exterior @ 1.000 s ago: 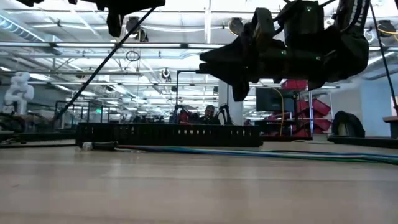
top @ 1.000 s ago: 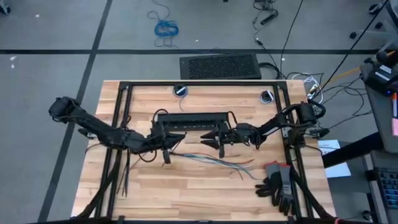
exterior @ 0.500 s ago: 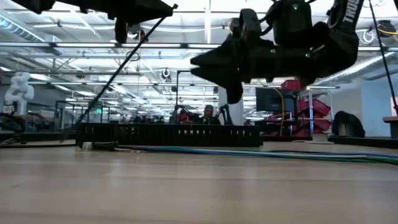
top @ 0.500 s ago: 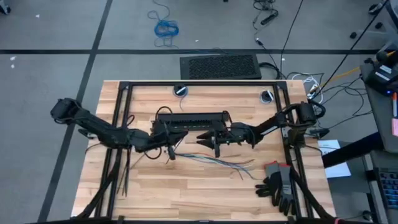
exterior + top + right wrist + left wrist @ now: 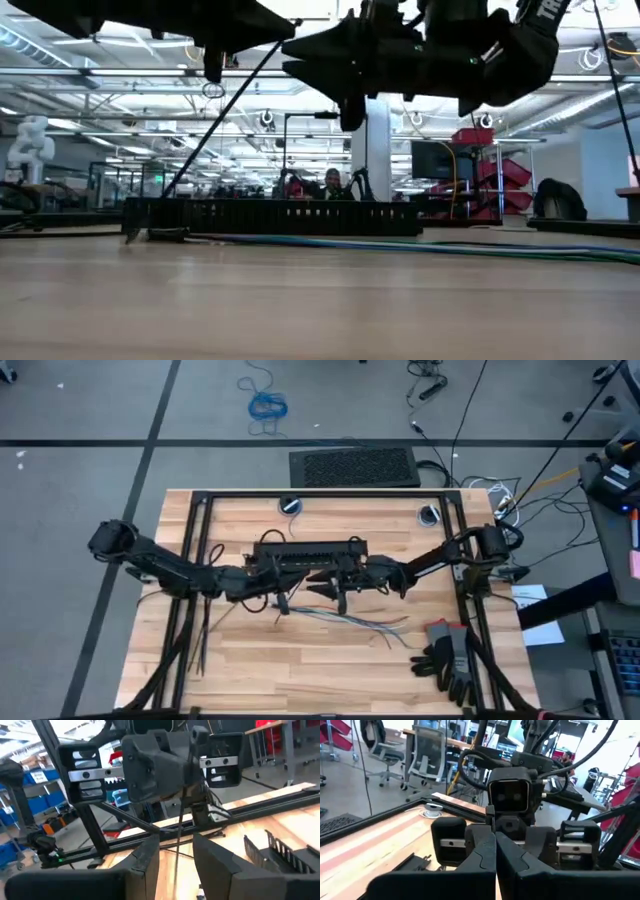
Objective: Ziptie cables
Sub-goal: Wrap the cable wires with zip tie
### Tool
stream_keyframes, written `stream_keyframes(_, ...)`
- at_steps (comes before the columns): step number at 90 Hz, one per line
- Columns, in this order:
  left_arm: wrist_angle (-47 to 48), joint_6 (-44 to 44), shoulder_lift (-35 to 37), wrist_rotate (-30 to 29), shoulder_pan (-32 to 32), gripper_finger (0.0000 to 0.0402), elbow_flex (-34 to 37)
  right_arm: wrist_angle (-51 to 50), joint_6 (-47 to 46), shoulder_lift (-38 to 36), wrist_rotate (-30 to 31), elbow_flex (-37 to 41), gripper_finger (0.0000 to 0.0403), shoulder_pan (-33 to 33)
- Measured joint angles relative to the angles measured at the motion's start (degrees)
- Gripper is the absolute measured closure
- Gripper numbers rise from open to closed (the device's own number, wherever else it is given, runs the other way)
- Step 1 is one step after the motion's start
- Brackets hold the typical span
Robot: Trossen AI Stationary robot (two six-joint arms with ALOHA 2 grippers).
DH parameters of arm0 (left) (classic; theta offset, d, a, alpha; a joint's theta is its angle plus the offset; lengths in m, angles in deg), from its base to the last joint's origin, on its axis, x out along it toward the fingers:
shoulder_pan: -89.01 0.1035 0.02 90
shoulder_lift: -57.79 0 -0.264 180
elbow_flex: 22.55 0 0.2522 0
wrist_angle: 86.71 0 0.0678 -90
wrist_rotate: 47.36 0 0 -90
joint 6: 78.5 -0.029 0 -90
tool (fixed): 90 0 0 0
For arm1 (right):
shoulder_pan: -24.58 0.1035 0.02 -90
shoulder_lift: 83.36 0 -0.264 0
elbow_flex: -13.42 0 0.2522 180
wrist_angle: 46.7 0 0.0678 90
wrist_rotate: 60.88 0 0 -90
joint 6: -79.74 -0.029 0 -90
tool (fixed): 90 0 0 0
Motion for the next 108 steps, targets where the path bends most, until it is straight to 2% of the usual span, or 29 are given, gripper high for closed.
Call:
stream_keyframes(10, -1.09, -0.17, -0.47, 1.47, 0.53, 0.0402, 0.00, -2.53, 3.32, 0.00, 4.15, -0.79, 0.0293, -0.08)
stream_keyframes(71, -4.77, -1.65, -1.59, 3.53, 2.68, 0.0402, 0.00, -0.40, 2.93, 0.00, 2.78, -0.85, 0.0294, -0.16)
stream_keyframes(96, -7.63, -1.62, -1.59, 5.28, 3.84, 0.0402, 0.00, -3.39, 3.57, 0.97, 2.62, -4.07, 0.0294, -0.16)
stream_keyframes(108, -7.59, -1.62, -1.61, 5.30, 3.84, 0.0402, 0.00, -2.96, 4.08, 2.62, 2.49, -4.63, 0.0309, -0.16)
